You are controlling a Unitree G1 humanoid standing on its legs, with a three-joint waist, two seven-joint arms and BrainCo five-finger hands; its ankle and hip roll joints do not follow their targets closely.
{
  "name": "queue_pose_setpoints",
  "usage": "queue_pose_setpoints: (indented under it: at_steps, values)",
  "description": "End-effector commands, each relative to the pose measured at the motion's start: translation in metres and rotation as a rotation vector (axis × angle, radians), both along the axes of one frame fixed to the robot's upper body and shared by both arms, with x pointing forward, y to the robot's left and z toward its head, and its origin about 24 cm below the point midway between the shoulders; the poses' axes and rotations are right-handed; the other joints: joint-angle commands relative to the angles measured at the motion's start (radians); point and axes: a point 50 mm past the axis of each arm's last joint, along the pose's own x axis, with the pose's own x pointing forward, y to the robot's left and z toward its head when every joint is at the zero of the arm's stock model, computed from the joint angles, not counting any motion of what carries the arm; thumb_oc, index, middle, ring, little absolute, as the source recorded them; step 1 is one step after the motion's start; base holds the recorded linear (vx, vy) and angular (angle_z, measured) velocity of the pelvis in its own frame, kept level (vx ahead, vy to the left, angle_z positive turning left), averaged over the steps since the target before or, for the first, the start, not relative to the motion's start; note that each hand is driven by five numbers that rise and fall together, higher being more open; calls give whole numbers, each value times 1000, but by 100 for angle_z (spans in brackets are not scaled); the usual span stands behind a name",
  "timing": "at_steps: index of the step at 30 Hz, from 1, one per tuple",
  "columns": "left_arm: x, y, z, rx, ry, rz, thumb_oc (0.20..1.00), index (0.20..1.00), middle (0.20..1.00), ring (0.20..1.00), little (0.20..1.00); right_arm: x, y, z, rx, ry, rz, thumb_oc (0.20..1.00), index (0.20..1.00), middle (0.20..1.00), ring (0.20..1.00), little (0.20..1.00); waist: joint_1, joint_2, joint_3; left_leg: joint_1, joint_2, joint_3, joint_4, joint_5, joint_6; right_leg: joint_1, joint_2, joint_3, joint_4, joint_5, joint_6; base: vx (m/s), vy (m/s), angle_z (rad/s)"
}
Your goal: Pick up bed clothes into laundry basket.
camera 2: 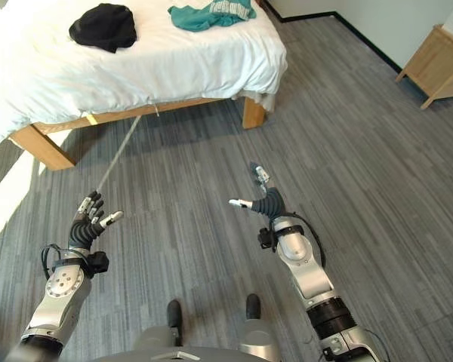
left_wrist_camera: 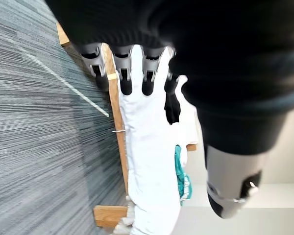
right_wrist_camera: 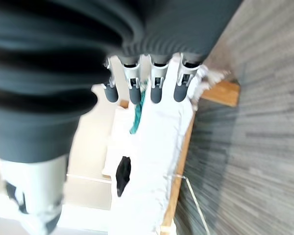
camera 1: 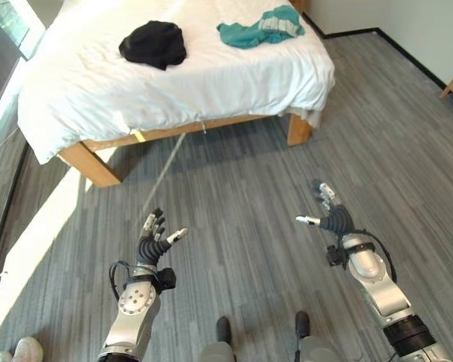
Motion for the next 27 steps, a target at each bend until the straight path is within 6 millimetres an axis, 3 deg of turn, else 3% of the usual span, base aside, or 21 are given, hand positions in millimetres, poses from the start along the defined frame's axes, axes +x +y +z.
queue_pose_setpoints:
  at_steps: [1,9,11,12,13,14,15,16,17,18,21,23,24,26,27]
  values:
    - [7,14,35,48,-166,36,1000,1000,1000,1000,1000,1,15,21,41,-123,44,1000,1000,1000,1000,1000,20,-28,-57,68,-21,80,12,-163,16,-17,7,-67,35,-50,-10,0,0,0]
    - [9,8,38,74,-175,24,1000,1000,1000,1000,1000,-2,26,6,41,-49,94,1000,1000,1000,1000,1000,27,-13,-73,90,-17,77,12,-173,17,-4,19,-76,57,-87,-25,83,-30,3]
    - [18,-4,49,45,-232,-18,1000,1000,1000,1000,1000,-1,28,6,44,-47,93,1000,1000,1000,1000,1000,39,-34,-31,17,-5,111,200,-187,-6,15,4,-109,55,-127,-51,55,-120,1]
    - [18,-4,49,46,-233,-19,1000,1000,1000,1000,1000,-1,28,6,45,-48,92,1000,1000,1000,1000,1000,36,-34,-29,3,-1,105,226,-200,-7,16,6,-114,54,-127,-52,-29,-212,14]
    - [21,-11,55,15,-267,-40,1000,1000,1000,1000,1000,1,28,14,24,-93,84,1000,1000,1000,1000,1000,56,-65,11,-138,70,160,502,-105,-64,55,-16,-154,35,-136,-75,32,-239,50]
    - [21,-14,53,1,-265,-53,1000,1000,1000,1000,1000,3,28,17,16,-104,78,1000,1000,1000,1000,1000,70,-71,23,-197,115,181,608,-75,-83,72,-11,-175,28,-144,-87,32,-239,74]
    - [21,-14,54,2,-265,-54,1000,1000,1000,1000,1000,3,28,17,16,-105,77,1000,1000,1000,1000,1000,71,-67,23,-205,122,176,622,-80,-85,71,-6,-175,29,-144,-89,108,-209,88]
    - [19,-16,52,-11,-262,-63,1000,1000,1000,1000,1000,7,28,26,7,-143,68,1000,1000,1000,1000,1000,110,-80,54,-313,144,183,682,-70,-75,104,-2,-183,21,-166,-102,74,-119,53]
    - [20,-16,53,-10,-262,-64,1000,1000,1000,1000,1000,7,27,26,8,-143,67,1000,1000,1000,1000,1000,111,-78,54,-318,148,181,691,-76,-75,103,1,-183,21,-168,-101,311,-92,18]
    - [18,-15,49,14,-237,-75,1000,1000,1000,1000,1000,6,28,24,9,-133,73,1000,1000,1000,1000,1000,125,-70,49,-347,169,221,557,-91,-46,131,20,-191,13,-193,-92,390,98,-10]
    - [12,-9,45,60,-196,-70,1000,1000,1000,1000,1000,3,33,21,1,-120,116,1000,1000,1000,1000,1000,134,-28,22,-295,204,343,196,9,-29,173,42,-206,12,-241,-54,444,190,-13]
    - [11,-6,44,66,-189,-57,1000,1000,1000,1000,1000,2,34,19,-1,-114,123,1000,1000,1000,1000,1000,140,-22,20,-283,214,391,93,42,-26,194,39,-209,12,-260,-45,386,189,2]
    - [9,-5,43,66,-186,-50,1000,1000,1000,1000,1000,3,36,16,-9,-98,127,1000,1000,1000,1000,1000,145,-11,15,-316,265,459,34,63,-20,247,41,-222,12,-292,-37,623,276,-1]
    - [8,-4,44,64,-188,-47,1000,1000,1000,1000,1000,4,38,15,-9,-90,133,1000,1000,1000,1000,1000,151,-7,13,-320,282,470,32,65,-20,270,43,-216,12,-300,-33,506,192,-31]
    - [4,-2,40,68,-164,-47,1000,1000,1000,1000,1000,2,45,10,-17,-68,169,1000,1000,1000,1000,1000,152,-3,-3,-286,266,465,27,73,-17,307,41,-197,12,-311,-19,554,202,-59]
